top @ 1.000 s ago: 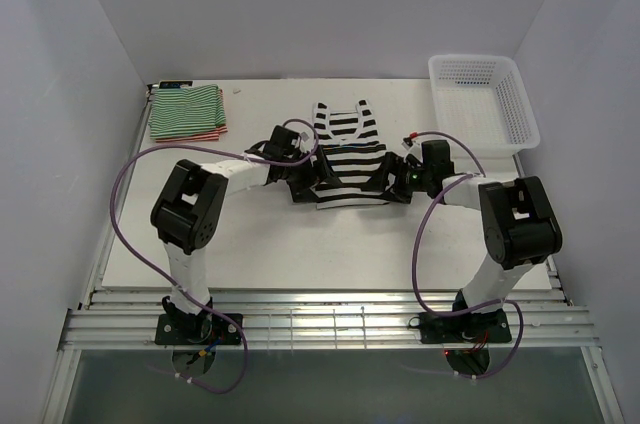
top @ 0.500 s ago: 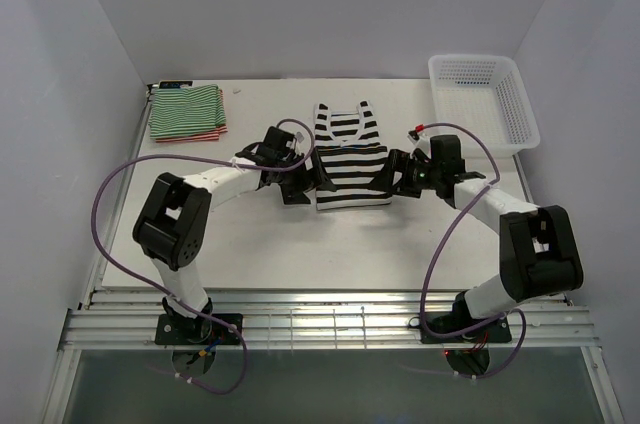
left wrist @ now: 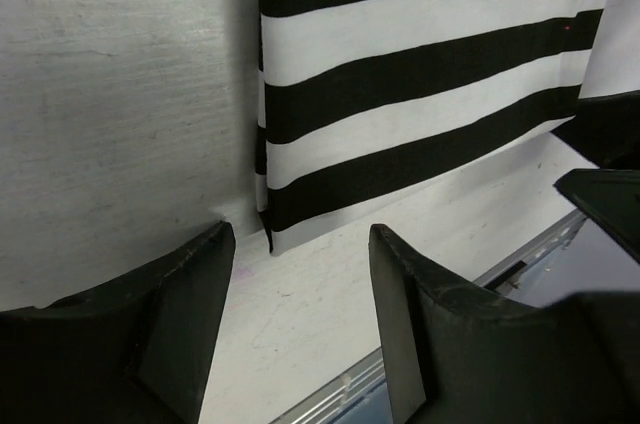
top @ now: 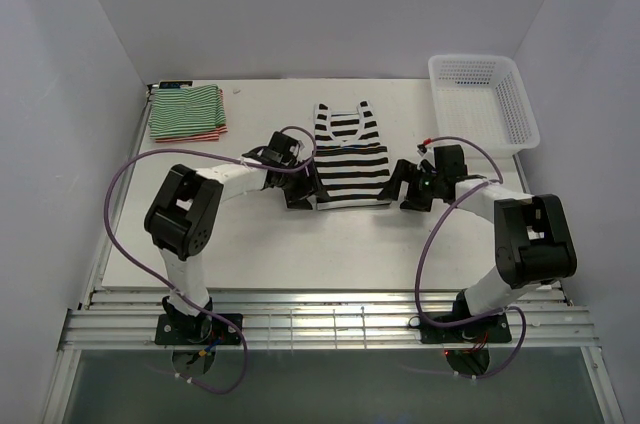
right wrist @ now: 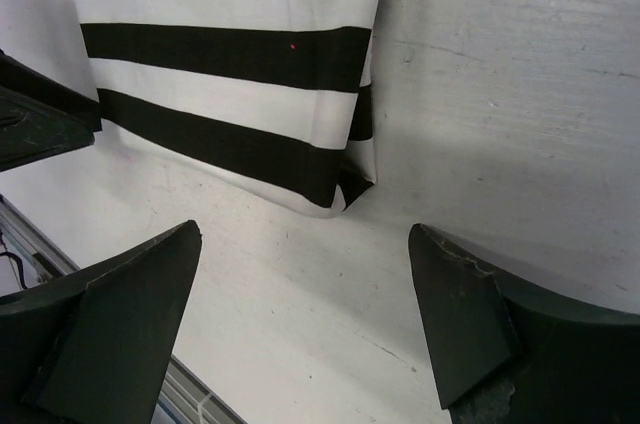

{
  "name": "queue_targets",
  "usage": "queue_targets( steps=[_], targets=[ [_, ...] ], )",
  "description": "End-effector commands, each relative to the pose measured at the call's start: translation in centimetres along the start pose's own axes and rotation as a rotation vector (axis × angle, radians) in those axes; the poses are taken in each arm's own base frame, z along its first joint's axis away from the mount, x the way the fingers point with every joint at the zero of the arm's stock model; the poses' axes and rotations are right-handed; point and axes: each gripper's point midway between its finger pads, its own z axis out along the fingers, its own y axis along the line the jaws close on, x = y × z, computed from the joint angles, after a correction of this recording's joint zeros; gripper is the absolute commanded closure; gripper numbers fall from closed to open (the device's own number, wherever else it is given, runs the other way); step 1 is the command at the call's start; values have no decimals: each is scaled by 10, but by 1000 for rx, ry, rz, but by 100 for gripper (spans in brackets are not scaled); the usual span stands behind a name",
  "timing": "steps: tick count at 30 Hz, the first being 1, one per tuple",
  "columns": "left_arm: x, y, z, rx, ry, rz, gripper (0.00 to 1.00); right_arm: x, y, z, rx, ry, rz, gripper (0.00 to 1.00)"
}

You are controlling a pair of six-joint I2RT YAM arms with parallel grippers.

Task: Fold and stack the tank tops
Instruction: Fold the tank top

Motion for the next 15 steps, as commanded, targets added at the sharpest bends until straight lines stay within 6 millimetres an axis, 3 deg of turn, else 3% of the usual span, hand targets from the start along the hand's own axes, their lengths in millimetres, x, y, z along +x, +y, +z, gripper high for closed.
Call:
queue_targets(
  steps=[1,3,7,11,13,15],
  targets=[
    [7,7,12,-30,23,13,33,5,-7,8,14,31,11,11],
    [9,10,16,-40,31,5,39,5,-9,12,12,26,25,16],
    [8,16,21,-62,25,-12,54,5,-15,18,30,35,46,40],
    [8,24,26,-90,25,-26,69,6,-25,23,73,37,65,52],
    [8,23,26,-90,25,-27,79,6,-27,26,77,39,69,61],
    [8,25,27,-94,27,-29,94,6,-31,26,96,36,69,63]
  ],
)
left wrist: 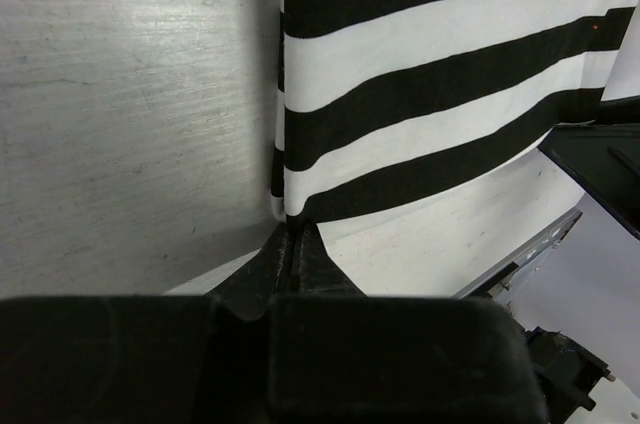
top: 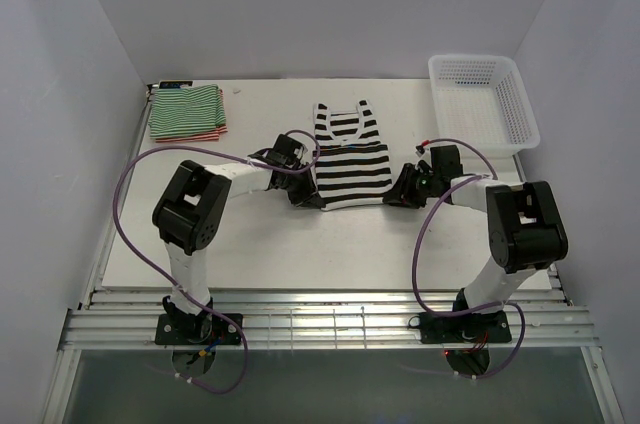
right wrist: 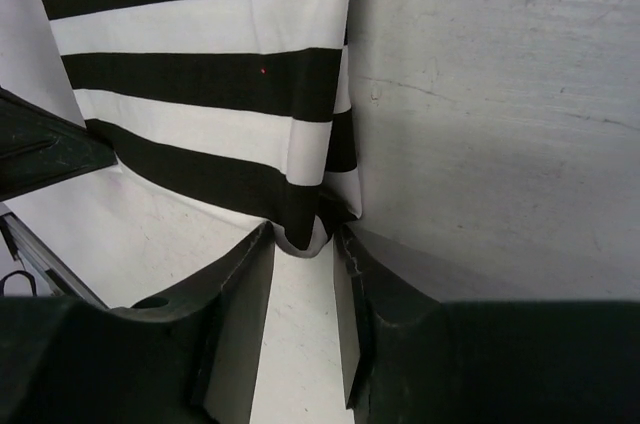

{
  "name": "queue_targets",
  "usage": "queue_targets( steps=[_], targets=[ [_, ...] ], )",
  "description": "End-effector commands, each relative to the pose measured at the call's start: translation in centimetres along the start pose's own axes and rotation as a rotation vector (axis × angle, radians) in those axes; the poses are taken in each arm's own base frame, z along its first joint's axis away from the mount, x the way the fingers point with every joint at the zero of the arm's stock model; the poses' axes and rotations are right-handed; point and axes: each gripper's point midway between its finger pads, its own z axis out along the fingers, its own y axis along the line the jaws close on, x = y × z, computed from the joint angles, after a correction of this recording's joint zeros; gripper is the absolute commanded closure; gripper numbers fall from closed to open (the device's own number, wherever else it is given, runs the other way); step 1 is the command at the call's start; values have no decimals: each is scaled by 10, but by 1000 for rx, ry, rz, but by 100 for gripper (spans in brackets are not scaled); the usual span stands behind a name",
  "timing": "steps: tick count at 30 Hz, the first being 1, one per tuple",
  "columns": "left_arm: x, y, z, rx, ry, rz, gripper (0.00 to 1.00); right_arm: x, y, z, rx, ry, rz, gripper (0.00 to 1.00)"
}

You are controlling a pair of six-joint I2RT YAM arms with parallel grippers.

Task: Fold and stack the tank tops
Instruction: Fold the tank top

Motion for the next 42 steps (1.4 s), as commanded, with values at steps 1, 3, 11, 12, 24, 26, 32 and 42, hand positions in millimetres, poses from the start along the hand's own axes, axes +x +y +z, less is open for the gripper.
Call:
queue_targets(
  steps=[1,3,11,12,24,26,32,42],
  targets=[
    [1,21,9,-92,-10,0,100,3,-23,7,105,7,7,64],
    [0,21,9,-94,-12,0,100,-2,-26,7,121,-7,1,64],
    [6,8,-5,-46,-1,5,100,0,-9,-4,61,15,-32,92],
    [10,4,-9,-26,10,8,100,8,-8,-8,54,31,-25,92],
    [56,-30,-86,91,74,13,100,60,31,-79,-12,90,14,92],
    [56,-38,-98,103,63,21,100,54,43,-91,-26,71,0,92],
    [44,-60,-125,118,23,47,100,35,72,-115,-77,43,-8,92],
    [-12,-77,-136,164,-72,35,100,-9,108,-120,-211,56,-25,92]
  ],
)
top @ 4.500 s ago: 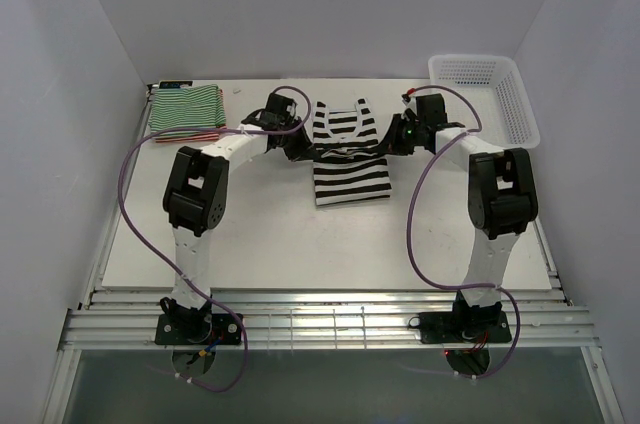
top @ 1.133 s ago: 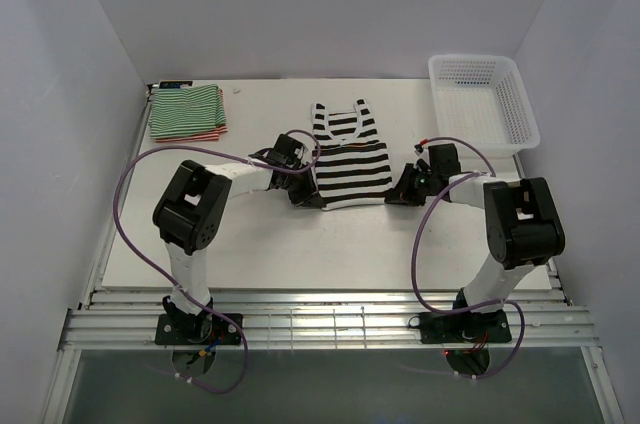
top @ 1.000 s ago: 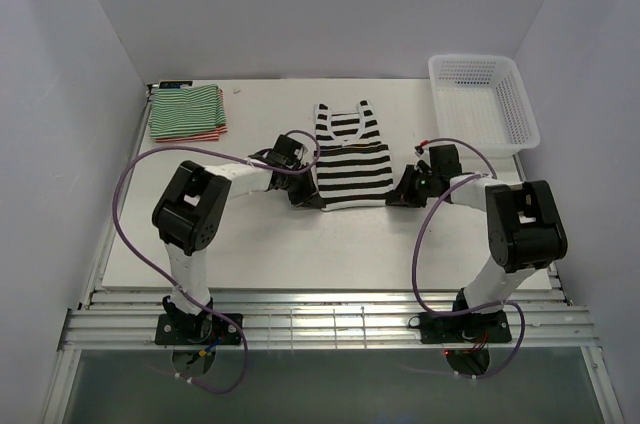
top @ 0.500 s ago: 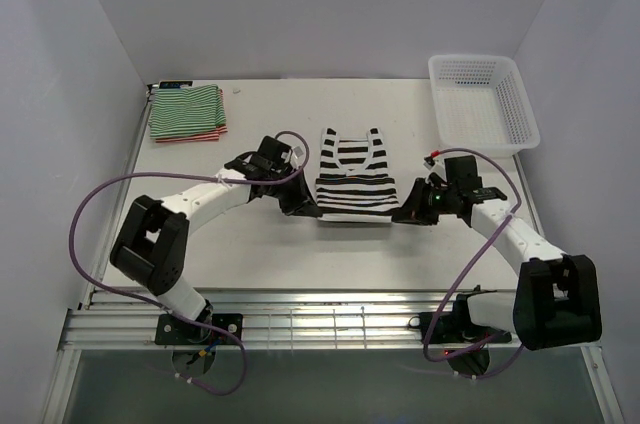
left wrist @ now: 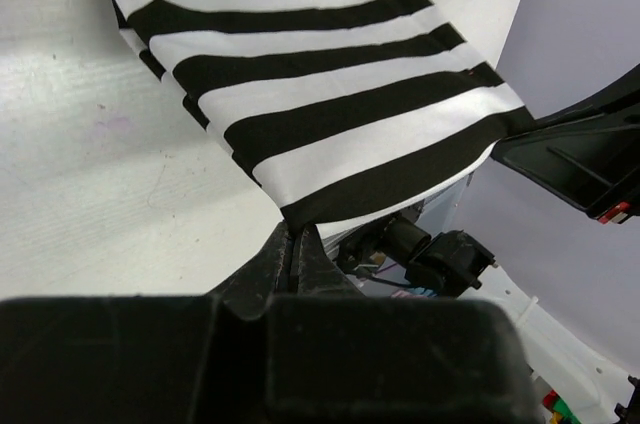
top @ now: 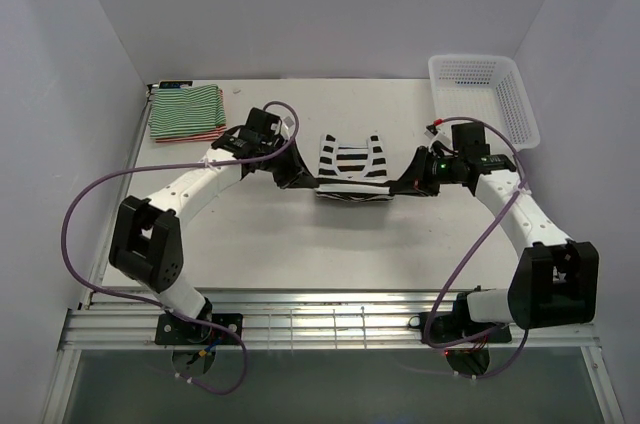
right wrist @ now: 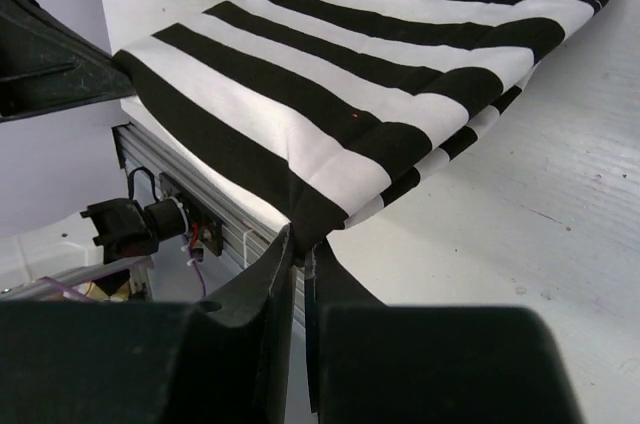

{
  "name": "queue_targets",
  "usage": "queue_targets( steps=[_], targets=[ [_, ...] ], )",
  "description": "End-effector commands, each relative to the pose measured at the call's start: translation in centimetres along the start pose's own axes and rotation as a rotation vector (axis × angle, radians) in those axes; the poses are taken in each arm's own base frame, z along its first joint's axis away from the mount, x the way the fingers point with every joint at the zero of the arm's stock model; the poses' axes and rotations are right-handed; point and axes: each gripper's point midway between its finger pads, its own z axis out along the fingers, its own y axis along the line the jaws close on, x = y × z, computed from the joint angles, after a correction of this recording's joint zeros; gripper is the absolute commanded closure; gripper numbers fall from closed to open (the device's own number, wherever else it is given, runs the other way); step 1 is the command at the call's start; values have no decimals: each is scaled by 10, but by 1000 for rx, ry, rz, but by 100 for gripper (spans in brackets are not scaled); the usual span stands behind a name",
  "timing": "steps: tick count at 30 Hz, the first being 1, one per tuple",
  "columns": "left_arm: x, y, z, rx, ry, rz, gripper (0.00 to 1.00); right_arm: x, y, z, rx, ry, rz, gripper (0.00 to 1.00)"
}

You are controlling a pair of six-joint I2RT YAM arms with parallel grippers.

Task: Fold and stack the tank tops
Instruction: Fold the tank top

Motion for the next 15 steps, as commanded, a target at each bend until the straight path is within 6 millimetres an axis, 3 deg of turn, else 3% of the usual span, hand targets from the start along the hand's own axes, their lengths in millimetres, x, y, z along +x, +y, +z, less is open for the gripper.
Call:
queue_targets(
  steps=[1,7,13,15],
  targets=[
    [-25,-11,-6,14,-48,26,100,-15,14,-3,-61,18,-2,92],
    [-57,-10,0,14,-83,9,100,-35,8,5,-69,21,10,92],
    [-88,-1,1,15,-123,-18,100,-68,12,11,-91,7,-5,92],
    [-100,-7,-1,27,-150,-3,100,-78,14,13,-99,-11,-11,92]
  ],
)
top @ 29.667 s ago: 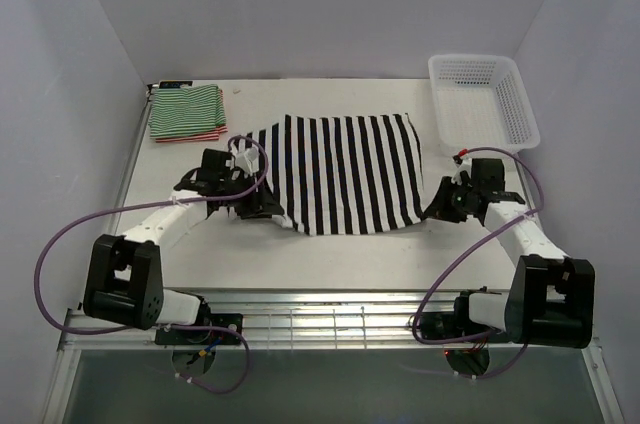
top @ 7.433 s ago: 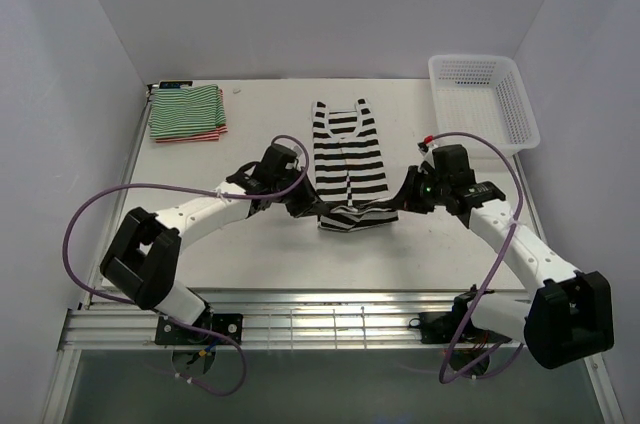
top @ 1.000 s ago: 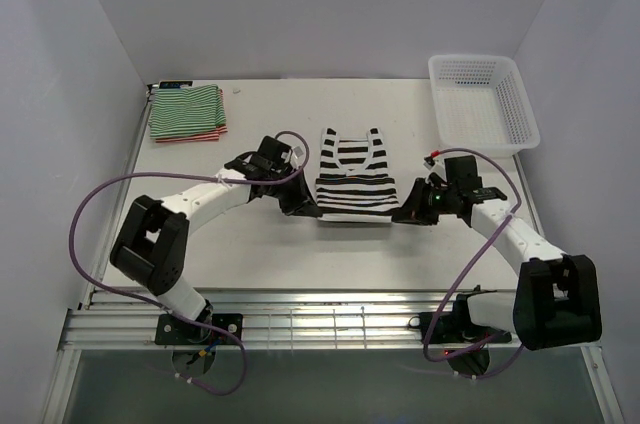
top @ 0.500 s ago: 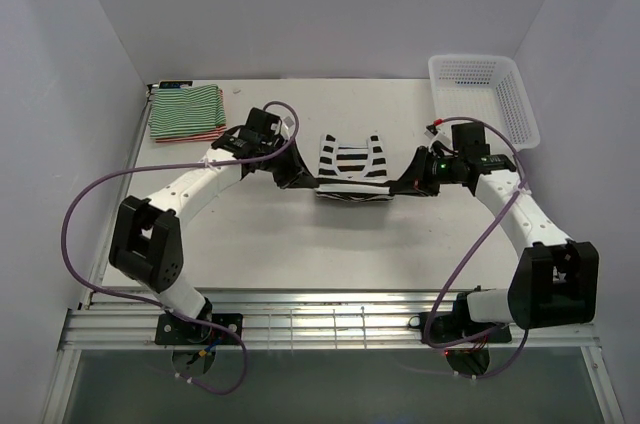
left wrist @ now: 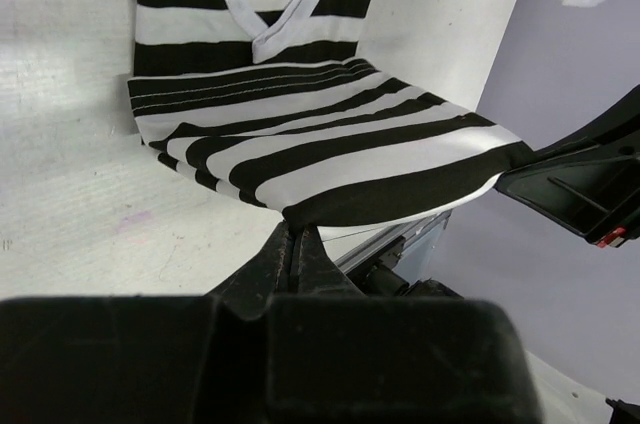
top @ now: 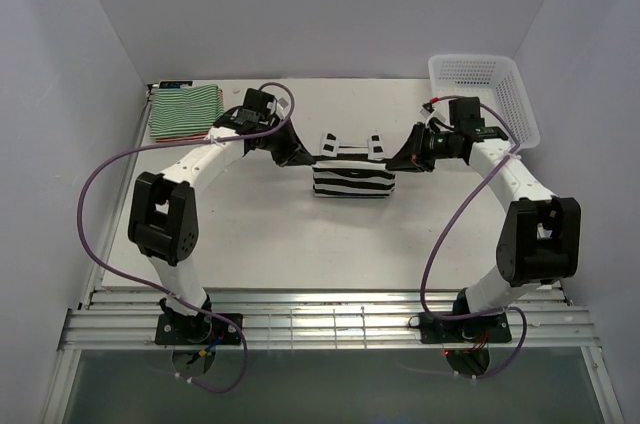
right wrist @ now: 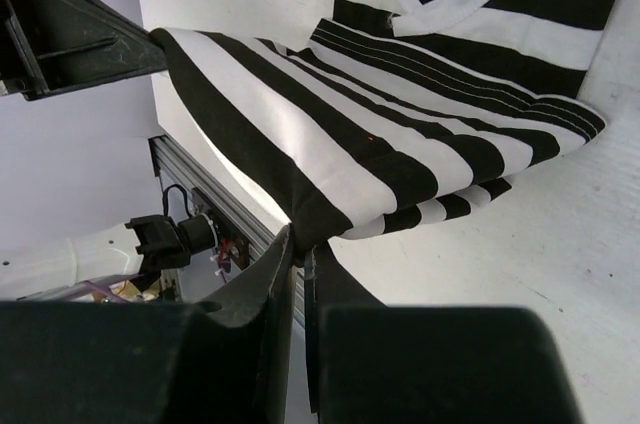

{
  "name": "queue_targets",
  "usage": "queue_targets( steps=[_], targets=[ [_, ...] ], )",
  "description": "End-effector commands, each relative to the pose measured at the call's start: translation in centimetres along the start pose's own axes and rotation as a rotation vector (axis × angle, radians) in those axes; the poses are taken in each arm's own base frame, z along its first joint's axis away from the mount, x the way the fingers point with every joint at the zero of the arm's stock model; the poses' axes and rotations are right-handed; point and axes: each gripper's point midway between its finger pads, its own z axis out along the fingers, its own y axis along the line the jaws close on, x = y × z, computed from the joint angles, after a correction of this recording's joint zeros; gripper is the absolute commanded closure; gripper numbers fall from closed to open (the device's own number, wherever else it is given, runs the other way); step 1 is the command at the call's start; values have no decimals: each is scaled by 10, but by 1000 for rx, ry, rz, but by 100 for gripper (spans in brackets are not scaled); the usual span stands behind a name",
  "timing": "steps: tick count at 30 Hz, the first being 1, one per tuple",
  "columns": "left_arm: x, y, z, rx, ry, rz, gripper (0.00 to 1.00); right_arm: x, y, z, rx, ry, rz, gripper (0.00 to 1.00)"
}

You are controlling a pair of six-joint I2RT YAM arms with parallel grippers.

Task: Fold and stack the tank tops
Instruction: Fold the tank top

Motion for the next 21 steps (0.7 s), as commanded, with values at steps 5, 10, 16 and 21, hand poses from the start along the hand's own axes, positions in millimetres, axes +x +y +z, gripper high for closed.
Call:
queue_targets(
  steps=[5,10,16,21],
  targets=[
    [-58,-19,-1,40,-106,59,100,-46,9,2,-42,-74,-47,92],
    [-85,-14,8,32,-139,69,100,-75,2,14,-39,-95,-51,92],
    [-108,-8,32,23,-140,72,100,-97,-13,34,-50,-86,-40,92],
    [-132,-8,46,19,-178,86,100,-117,-24,50,-65,-81,-37,92]
  ],
)
